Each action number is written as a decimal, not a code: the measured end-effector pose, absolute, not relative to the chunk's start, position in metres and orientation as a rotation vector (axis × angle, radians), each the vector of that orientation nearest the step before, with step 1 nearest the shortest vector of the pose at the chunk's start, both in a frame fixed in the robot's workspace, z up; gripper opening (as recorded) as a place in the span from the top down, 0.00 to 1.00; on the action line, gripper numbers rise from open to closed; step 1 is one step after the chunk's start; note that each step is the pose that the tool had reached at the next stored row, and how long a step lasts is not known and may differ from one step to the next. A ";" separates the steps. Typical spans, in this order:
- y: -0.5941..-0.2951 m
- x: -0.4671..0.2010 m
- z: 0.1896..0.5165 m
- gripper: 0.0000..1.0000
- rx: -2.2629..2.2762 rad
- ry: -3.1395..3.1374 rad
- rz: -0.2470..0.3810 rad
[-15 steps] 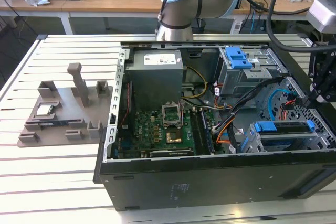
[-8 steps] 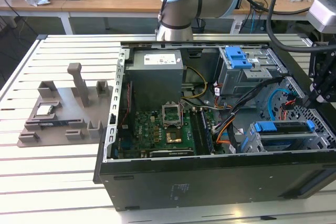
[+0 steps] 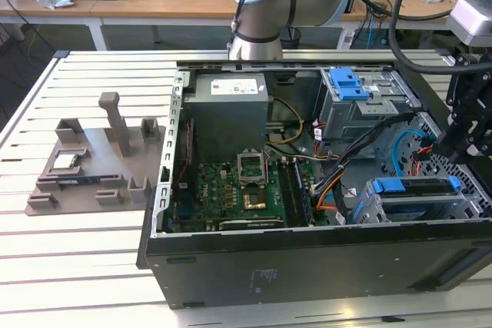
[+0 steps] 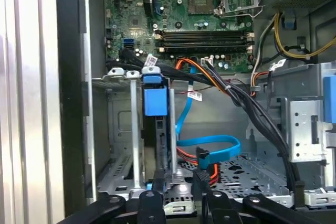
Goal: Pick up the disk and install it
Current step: 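Insert the first disk wire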
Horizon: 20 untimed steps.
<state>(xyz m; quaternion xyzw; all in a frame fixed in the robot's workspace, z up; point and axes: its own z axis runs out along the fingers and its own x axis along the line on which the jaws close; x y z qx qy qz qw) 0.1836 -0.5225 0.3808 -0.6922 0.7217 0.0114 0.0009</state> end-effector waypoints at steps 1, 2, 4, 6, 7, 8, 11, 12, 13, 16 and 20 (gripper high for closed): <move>-0.512 0.187 0.379 0.64 -2.175 2.267 0.033; -0.507 0.190 0.376 0.64 -2.177 2.271 0.027; -0.504 0.191 0.370 0.64 -2.176 2.276 0.023; -0.504 0.192 0.366 0.64 -2.177 2.278 0.020; -0.504 0.192 0.364 0.64 -2.178 2.279 0.019; -0.504 0.192 0.363 0.64 -2.178 2.280 0.017; -0.504 0.192 0.362 0.64 -2.180 2.283 0.010; -0.504 0.192 0.362 0.64 -2.180 2.283 0.010; -0.504 0.192 0.362 0.64 -2.180 2.283 0.010; -0.504 0.192 0.362 0.83 -2.181 2.283 0.010; -0.505 0.192 0.362 0.83 -2.181 2.283 0.010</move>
